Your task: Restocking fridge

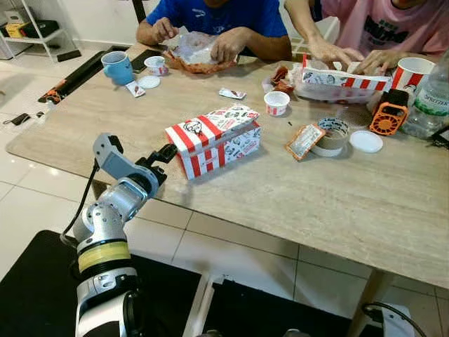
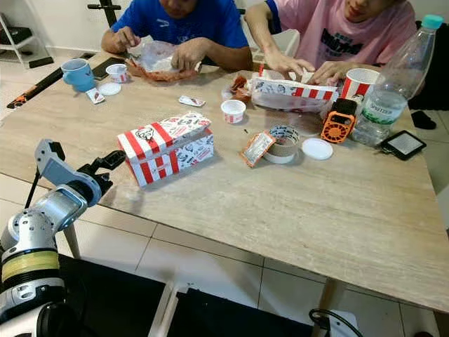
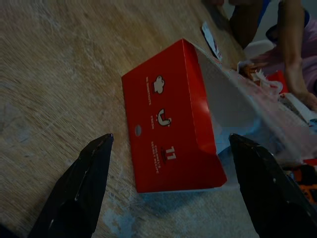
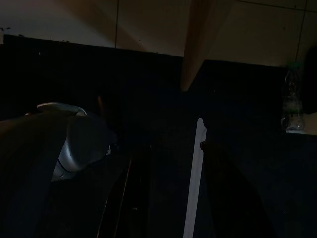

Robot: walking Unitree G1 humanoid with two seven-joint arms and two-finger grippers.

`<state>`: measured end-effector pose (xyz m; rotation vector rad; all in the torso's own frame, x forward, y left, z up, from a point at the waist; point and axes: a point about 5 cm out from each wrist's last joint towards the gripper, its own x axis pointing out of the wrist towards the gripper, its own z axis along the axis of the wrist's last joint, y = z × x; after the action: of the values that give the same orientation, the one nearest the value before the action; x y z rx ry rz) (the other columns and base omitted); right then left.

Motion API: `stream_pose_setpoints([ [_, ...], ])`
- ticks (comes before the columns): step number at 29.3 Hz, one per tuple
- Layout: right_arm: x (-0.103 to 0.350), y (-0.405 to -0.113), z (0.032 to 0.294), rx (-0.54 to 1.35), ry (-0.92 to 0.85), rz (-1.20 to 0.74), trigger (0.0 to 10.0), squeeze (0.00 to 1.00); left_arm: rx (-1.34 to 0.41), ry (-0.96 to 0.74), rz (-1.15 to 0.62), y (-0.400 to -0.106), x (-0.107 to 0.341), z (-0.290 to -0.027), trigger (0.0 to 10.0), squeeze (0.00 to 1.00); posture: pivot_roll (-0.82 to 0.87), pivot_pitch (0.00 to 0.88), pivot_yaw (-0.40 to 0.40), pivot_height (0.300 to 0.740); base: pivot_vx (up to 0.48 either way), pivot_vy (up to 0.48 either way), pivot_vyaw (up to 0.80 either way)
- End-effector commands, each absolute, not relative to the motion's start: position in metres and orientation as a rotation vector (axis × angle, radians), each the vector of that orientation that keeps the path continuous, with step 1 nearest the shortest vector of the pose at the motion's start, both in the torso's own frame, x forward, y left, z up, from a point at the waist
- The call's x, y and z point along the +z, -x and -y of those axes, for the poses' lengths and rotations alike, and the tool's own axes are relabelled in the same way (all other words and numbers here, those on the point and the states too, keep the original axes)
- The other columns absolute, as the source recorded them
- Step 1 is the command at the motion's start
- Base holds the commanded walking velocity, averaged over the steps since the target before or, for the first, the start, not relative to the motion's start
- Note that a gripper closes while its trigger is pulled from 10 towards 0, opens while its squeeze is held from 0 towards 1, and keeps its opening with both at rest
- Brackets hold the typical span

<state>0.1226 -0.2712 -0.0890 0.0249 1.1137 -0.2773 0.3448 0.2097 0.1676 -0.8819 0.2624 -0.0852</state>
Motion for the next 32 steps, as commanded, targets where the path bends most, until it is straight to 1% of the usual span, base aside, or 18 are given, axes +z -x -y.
stream_pose_setpoints([
  [1, -0.091, -0.119, 0.269, -0.276, -0.036, -1.125, 10.0, 0.00, -0.073, 0.884, -0.243, -0.345, 0.172, -0.218, 10.0, 0.00, -0.04, 0.115, 0.087, 0.740, 0.000, 0.000, 0.00],
  [3, -0.091, -0.119, 0.269, -0.276, -0.035, -1.125, 10.0, 0.00, -0.062, 0.892, -0.242, -0.344, 0.171, -0.226, 10.0, 0.00, -0.04, 0.114, 0.086, 0.740, 0.000, 0.000, 0.00],
  [8, -0.091, -0.119, 0.269, -0.276, -0.035, -1.124, 10.0, 0.00, -0.069, 0.907, -0.253, -0.344, 0.170, -0.226, 10.0, 0.00, -0.04, 0.116, 0.087, 0.740, 0.000, 0.000, 0.00],
  [20, -0.091, -0.117, 0.271, -0.274, -0.030, -1.127, 10.0, 0.00, -0.094, 0.934, -0.317, -0.349, 0.154, -0.214, 10.0, 0.00, -0.05, 0.126, 0.078, 0.740, 0.000, 0.000, 0.00],
  [32, -0.091, -0.114, 0.274, -0.278, -0.022, -1.134, 10.0, 0.00, -0.142, 0.899, -0.296, -0.362, 0.168, -0.210, 10.0, 0.00, -0.06, 0.130, 0.079, 0.740, 0.000, 0.000, 0.00],
])
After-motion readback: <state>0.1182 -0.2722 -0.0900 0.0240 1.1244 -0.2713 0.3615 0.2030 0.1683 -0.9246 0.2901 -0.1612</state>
